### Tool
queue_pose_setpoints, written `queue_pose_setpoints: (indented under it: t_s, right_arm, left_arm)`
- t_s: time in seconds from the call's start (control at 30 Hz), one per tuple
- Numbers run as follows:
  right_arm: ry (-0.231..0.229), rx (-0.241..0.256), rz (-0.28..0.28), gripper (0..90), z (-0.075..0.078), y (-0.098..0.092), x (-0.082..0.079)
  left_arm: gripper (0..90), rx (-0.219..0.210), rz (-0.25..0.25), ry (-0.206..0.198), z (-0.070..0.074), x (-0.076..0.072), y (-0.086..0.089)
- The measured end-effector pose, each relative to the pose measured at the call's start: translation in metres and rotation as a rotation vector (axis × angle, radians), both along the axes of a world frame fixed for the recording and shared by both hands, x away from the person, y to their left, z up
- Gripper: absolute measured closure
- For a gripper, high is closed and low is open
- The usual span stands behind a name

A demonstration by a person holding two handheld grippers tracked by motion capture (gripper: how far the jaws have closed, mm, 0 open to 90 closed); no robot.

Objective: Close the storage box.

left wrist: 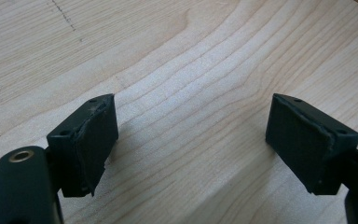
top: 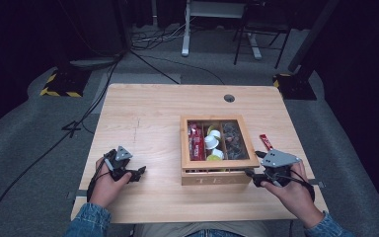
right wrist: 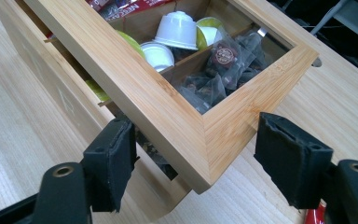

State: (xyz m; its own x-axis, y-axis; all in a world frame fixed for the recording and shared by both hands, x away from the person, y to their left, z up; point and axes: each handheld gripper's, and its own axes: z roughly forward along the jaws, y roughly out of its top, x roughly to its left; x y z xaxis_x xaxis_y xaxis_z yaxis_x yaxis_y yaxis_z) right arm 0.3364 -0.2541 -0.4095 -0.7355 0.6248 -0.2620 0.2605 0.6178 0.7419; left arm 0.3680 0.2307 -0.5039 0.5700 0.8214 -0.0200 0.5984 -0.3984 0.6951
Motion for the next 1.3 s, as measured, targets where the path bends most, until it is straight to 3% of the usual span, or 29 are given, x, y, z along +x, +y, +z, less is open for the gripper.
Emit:
queue_pose_setpoints:
  t_s: [0.27, 0.47, 0.53, 0.6, 0.77, 0.93, 1.3]
  right_arm:
    - [0.021, -0.026, 0.007, 30.1, -0.006, 0.001, -0.002]
    - [0.062, -0.051, 0.006, 30.9, -0.011, 0.000, -0.002]
    - [0.087, -0.006, 0.008, 31.6, -0.013, 0.000, -0.002]
    - [0.084, -0.013, 0.007, 31.4, -0.012, -0.001, -0.002]
    - [0.088, 0.025, 0.009, 30.3, -0.008, -0.001, -0.002]
    - [0.070, 0.089, 0.000, 29.6, 0.007, -0.007, 0.003]
    - [0.035, 0.177, -0.060, 29.3, 0.032, -0.030, 0.014]
  left_arm:
    - [17.2, 0.000, 0.000, 0.000, 0.000, 0.000, 0.000]
    - [17.2, 0.000, 0.000, 0.000, 0.000, 0.000, 0.000]
    - [17.2, -0.001, 0.001, 0.001, 0.000, 0.000, 0.000]
    - [17.2, -0.001, 0.000, 0.000, 0.000, 0.000, 0.000]
    - [17.2, -0.001, 0.001, 0.000, 0.000, 0.000, 0.000]
    - [17.3, 0.002, 0.005, 0.002, 0.000, -0.001, 0.000]
    - [17.2, 0.001, 0.001, 0.002, 0.000, -0.005, 0.003]
